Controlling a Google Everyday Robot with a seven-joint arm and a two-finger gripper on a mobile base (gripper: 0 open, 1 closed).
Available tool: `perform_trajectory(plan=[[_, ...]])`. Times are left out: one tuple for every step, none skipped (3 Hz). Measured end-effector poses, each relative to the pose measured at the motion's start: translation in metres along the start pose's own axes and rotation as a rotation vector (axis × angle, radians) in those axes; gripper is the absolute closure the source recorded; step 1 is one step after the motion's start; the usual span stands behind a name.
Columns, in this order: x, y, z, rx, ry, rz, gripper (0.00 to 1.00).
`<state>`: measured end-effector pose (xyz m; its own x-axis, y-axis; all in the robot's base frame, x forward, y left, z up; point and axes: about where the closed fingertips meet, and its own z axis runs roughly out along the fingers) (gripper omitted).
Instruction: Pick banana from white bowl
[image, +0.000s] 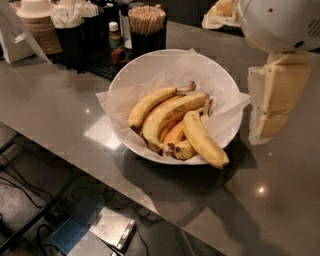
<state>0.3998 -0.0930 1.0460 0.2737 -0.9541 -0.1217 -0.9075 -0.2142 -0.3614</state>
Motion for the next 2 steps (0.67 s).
perform_trajectory(plan=[[0.005, 0.012, 0.025, -0.001, -0.054, 0.130, 0.00], [0.003, 0.030, 0.079, -0.050, -0.124, 0.252, 0.00]])
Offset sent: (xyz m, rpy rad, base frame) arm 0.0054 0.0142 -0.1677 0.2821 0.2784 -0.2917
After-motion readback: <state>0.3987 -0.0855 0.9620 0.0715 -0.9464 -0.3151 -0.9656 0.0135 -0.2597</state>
